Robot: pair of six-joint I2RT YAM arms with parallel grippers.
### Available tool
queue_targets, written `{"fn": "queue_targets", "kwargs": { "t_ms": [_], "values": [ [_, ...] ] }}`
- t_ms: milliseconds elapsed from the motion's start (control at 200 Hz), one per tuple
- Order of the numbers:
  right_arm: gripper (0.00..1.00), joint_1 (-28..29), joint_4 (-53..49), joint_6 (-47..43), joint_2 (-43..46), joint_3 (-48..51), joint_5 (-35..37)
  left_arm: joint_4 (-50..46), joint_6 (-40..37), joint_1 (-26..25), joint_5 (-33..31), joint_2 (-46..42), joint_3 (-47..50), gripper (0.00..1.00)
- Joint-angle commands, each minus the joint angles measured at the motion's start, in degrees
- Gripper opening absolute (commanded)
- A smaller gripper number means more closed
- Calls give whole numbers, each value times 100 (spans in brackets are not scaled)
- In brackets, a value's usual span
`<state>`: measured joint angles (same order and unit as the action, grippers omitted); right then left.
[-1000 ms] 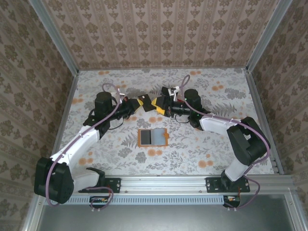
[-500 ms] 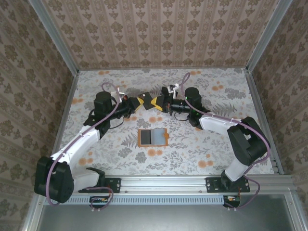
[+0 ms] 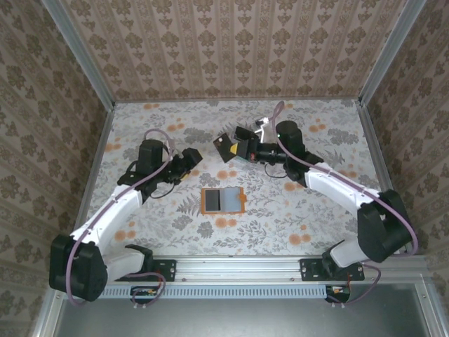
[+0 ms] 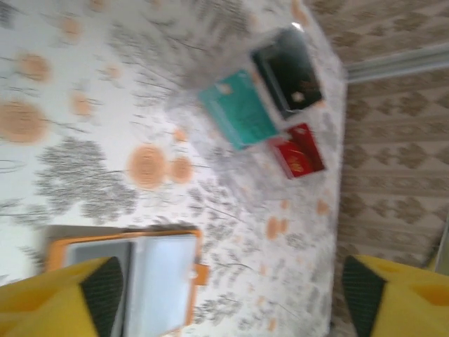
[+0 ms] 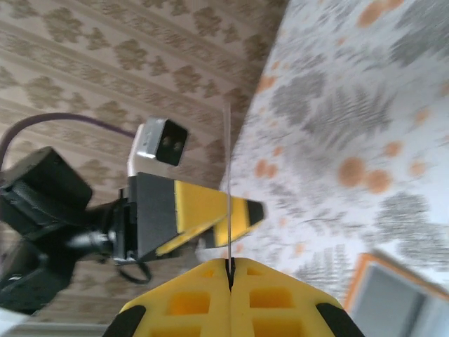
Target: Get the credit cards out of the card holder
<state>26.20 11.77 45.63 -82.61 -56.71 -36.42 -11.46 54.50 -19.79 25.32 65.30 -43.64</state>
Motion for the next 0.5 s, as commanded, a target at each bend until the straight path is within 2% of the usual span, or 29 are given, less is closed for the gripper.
{"fn": "queue_targets", "kwargs": {
  "t_ms": [0, 100, 235, 425, 495],
  "values": [
    [0, -151, -2061, -2252, 476, -582, 1174, -966, -668, 190, -686, -265, 28, 92],
    [0, -196, -2725, -3313, 452, -979, 1707, -1132, -788, 400, -739, -422, 190, 100],
    [0, -282, -2932, -4382, 35, -1481, 2069, -1269, -961, 669, -687, -591, 352, 100],
    [0, -612, -3300, -5506, -818, -2444, 1647, -1372, -1134, 880, -490, -619, 348, 100],
    [0, -635, -3378, -5801, -1161, -2751, 1785, -1392, -1176, 930, -392, -576, 325, 100]
  ]
}}
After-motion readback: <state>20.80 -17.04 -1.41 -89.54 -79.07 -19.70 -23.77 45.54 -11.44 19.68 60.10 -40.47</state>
